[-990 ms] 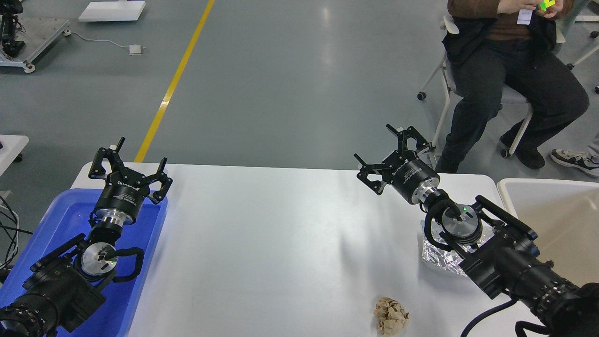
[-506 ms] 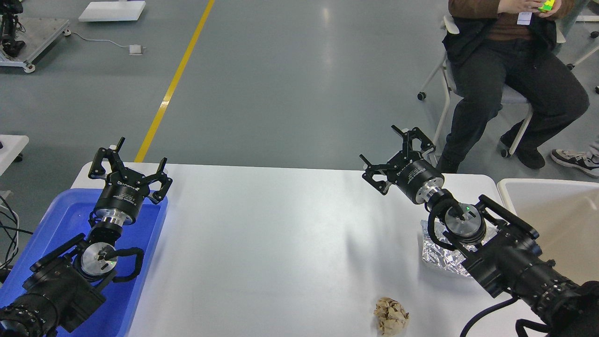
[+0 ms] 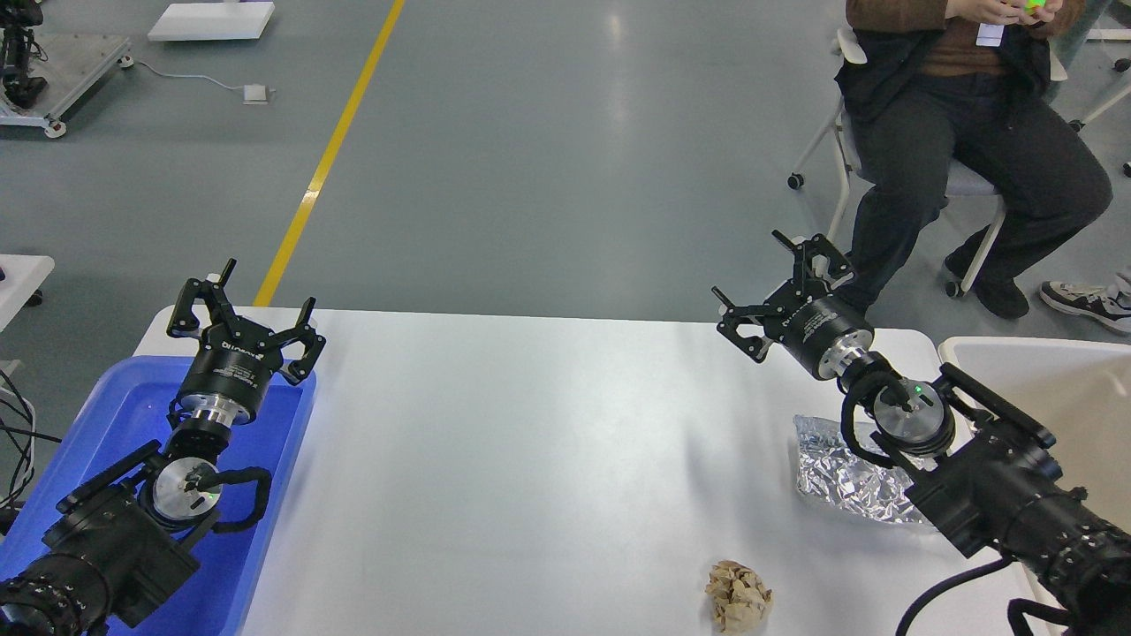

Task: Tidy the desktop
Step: 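Lift the right gripper up and away from the silver foil bag, then retract the right gripper toward the white bin edge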

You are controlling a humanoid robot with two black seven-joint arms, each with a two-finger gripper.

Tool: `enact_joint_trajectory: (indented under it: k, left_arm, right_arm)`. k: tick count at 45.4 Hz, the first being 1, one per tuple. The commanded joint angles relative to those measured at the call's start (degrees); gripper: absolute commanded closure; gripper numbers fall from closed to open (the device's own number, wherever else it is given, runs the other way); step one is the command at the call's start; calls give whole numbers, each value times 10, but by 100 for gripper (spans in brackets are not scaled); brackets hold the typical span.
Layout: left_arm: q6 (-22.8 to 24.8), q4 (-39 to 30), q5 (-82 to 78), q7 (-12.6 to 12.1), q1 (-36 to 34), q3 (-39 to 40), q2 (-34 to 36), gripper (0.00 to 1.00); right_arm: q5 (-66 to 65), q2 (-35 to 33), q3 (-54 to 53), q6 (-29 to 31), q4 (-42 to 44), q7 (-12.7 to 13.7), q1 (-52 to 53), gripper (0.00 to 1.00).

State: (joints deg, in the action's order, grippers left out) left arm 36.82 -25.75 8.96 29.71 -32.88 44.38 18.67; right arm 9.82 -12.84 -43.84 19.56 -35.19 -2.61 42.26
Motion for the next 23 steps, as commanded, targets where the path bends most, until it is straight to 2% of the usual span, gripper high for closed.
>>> enact_joint_trajectory:
  k: [1,6,7,9,18,23]
  left_arm:
    - [0,0,0,0,0,0,0,0]
    - [0,0,0,0,0,0,0,0]
    - [0,0,0,0,0,0,0,0]
    - [0,0,0,0,-1,0,0,0]
    - [0,0,0,0,-1,0,0,0]
    - [0,0,-1,0,-1,0,0,0]
  right_arm:
    - [-72,-46,4,22,-6,0,-4,0]
    - [-93,-98,4,36,-31,1,-9,0]
    - [-109,-134,4,43,-54,1,-11,0]
    - [-120,-156,5,47,-67,1,-15,0]
    - [-159,-221,6,72,-87,1,-11,0]
    - [-228,-257,15,90,-87,1,-9,0]
